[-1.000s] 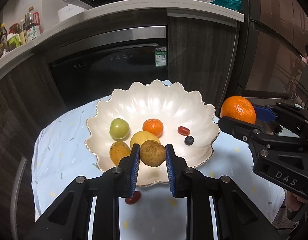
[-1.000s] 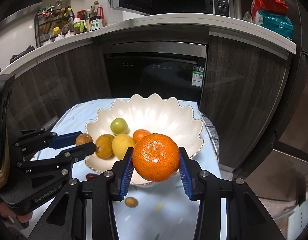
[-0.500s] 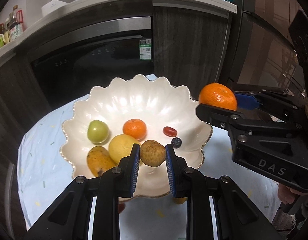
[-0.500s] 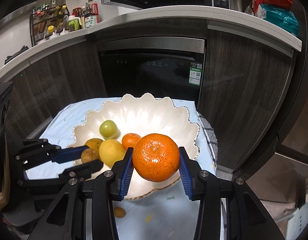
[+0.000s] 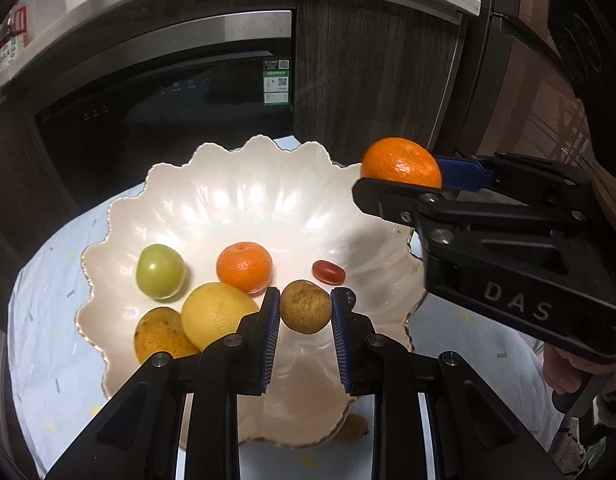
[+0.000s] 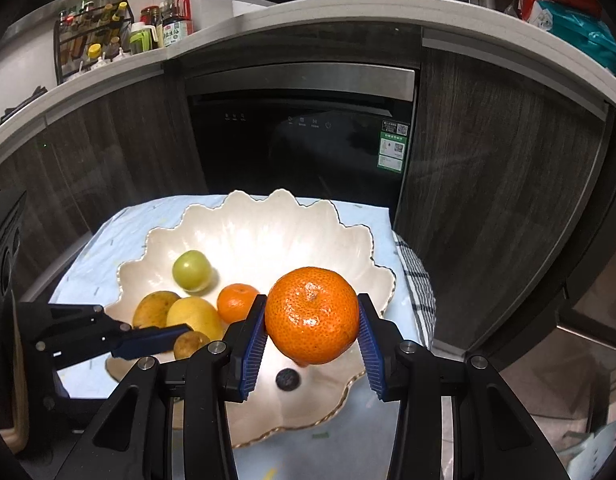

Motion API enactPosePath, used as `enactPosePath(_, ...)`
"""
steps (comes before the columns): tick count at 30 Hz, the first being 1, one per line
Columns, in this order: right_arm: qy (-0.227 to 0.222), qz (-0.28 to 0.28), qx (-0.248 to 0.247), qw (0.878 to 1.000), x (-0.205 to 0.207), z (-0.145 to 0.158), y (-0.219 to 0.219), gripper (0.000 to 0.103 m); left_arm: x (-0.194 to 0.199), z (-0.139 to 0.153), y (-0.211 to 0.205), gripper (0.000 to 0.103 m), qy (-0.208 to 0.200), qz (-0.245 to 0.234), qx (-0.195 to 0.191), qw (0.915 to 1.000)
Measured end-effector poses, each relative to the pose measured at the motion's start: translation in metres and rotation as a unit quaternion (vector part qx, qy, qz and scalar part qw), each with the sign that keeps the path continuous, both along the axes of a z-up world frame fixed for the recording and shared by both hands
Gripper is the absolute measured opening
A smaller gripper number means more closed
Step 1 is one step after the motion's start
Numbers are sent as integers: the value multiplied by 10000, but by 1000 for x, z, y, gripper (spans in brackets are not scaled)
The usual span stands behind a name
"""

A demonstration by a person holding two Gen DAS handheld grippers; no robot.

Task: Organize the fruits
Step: 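Open both grippers to drop the brown fruit and mandarin into the bowl, then withdraw both grippers from the bowl back toward the remaining fruits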

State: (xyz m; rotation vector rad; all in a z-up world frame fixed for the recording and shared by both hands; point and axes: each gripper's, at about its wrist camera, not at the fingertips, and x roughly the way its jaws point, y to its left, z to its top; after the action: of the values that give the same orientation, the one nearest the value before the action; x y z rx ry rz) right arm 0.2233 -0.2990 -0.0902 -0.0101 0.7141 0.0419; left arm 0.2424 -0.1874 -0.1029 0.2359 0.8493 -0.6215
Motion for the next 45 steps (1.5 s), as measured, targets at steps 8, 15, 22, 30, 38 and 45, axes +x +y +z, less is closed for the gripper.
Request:
enactPosePath(8,103,-79,94,9999,17,-10,-8,43,11,-10,-8,26,97,-37,42,9999)
enactPosePath(15,195,-119,154,9996,27,-18,-12,43,20,-16,-9,26,173,-2,57,9998)
enactPosePath(22,273,-213,190,9992,31,-22,-14,44,22,-16,-7,34,172,61,74,9998)
enactPosePath(30,221,-377,200,9988,27,-22,-15,67,23,-13,0,54,97,219,93,9997)
enactPosePath(38,65,-495,193,9986,19,-13,-14,74,18,-6,2,62,-14,295,117,9995)
enactPosePath(45,-12,-546,192,9983,9,-2,-11,74,10,2,9,66,-106,382,118,9991)
